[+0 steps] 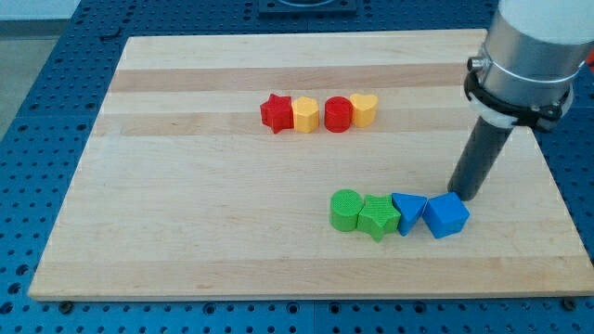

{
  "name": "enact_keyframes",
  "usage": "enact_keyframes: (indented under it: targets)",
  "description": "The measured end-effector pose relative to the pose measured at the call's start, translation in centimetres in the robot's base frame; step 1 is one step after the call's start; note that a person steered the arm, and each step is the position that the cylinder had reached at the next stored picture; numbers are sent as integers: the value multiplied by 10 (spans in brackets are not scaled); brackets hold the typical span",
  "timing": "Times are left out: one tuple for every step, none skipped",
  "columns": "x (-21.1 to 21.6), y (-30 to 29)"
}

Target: Move the blue triangle slightly up

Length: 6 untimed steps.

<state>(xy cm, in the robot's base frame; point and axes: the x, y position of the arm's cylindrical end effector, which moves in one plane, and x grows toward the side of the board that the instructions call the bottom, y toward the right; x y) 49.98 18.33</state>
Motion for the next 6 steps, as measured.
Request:
enact_keyframes:
  targets:
    - [-7, 39]
    - [10, 96]
    - [56, 122]
    - [83, 96]
    - [80, 25]
    - [60, -45]
